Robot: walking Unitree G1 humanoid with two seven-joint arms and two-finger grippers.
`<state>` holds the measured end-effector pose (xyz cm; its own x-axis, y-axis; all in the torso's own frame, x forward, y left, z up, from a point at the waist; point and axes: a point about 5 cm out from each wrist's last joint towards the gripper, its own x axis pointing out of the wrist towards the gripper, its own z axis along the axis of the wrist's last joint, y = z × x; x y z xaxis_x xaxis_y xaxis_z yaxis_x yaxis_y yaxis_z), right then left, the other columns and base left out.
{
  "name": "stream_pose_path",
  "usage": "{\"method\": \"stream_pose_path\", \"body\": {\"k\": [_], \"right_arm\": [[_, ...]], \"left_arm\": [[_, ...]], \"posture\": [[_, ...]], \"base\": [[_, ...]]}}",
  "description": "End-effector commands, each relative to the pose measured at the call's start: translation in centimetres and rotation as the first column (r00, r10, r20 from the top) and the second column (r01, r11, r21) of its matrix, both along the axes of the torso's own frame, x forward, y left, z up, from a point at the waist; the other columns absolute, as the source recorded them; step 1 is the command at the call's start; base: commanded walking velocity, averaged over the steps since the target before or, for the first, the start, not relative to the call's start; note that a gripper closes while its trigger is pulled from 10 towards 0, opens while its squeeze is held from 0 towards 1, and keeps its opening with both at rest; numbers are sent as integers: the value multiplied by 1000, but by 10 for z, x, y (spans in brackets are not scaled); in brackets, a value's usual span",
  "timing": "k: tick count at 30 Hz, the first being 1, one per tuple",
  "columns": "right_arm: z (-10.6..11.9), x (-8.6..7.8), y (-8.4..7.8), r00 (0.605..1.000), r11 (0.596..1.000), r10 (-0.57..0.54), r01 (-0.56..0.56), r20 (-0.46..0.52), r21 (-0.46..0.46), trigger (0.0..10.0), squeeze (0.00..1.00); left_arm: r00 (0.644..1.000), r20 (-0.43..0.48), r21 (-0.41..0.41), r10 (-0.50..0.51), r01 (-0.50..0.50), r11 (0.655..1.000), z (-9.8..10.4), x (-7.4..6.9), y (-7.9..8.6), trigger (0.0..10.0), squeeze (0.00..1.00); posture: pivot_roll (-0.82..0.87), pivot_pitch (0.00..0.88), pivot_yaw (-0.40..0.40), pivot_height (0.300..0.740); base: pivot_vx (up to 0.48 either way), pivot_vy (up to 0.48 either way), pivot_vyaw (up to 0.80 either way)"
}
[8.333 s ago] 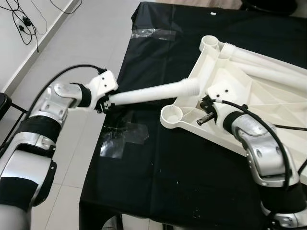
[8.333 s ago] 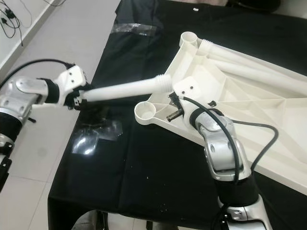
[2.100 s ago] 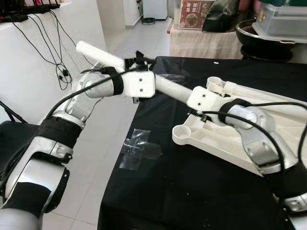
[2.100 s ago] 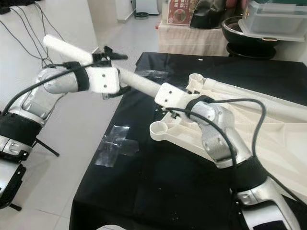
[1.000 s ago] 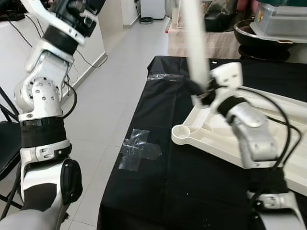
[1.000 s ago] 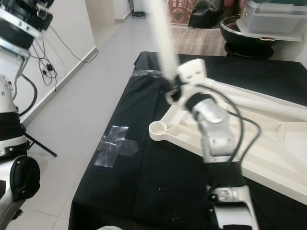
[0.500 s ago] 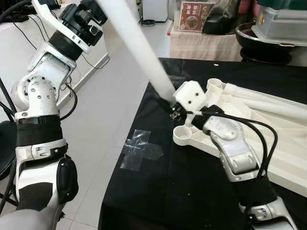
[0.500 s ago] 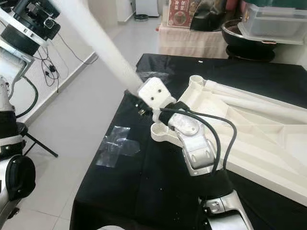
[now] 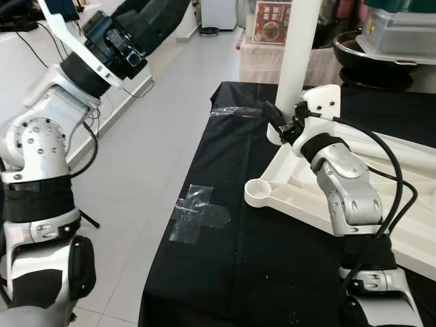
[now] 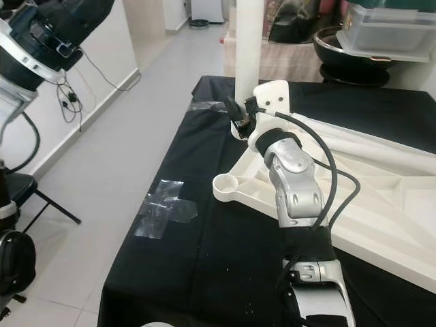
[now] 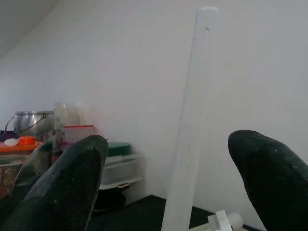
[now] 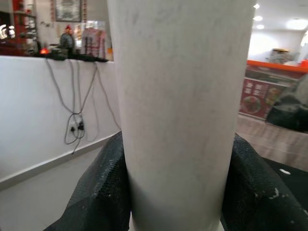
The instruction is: Building children table
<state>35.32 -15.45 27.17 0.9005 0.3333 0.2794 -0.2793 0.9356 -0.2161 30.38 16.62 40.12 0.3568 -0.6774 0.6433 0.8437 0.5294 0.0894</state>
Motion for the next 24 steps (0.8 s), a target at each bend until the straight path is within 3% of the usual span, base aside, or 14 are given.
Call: {"method": "stream_pose_path", "body": {"k": [1,2,5,9,12,14,18,24], "right_arm": [[3,-2,4,1000,1000,13,-12,29,-9,0,0],[3,-5,11,998,994,46,-41,48,-101,0,0],[1,-8,19,995,984,74,-63,64,-169,0,0],[-1,-10,29,991,959,113,-92,65,-267,0,0],[-1,-11,30,991,956,118,-97,61,-278,0,0],[-1,-11,31,990,947,126,-103,58,-303,0,0],[0,-11,30,990,945,124,-99,63,-312,0,0],[-5,-14,32,987,907,154,-122,47,-403,0,0]], "left_arm": [[999,33,34,35,-36,999,3,-4,3,10000,0],[998,38,53,48,-50,997,3,-5,3,10000,0],[999,35,62,41,-43,997,3,-4,0,10000,0],[1000,22,102,8,-10,995,-3,-1,-16,10000,0],[1000,20,107,-1,-1,994,-4,1,-21,10000,0],[999,21,129,-38,35,991,-6,1,-34,10000,0],[999,27,141,-37,33,989,-7,2,-38,10000,0],[997,64,181,31,-42,983,-6,8,-42,10000,0]], "posture": [[-15,76,-2,740],[-13,78,-2,740],[-12,77,-2,740],[-15,77,-1,740],[-16,76,0,740],[-19,76,1,740],[-21,76,3,740],[-20,77,2,740]], "base": [[0,0,0],[0,0,0],[0,0,0],[0,0,0],[0,0,0],[0,0,0],[0,0,0],[0,0,0]]}}
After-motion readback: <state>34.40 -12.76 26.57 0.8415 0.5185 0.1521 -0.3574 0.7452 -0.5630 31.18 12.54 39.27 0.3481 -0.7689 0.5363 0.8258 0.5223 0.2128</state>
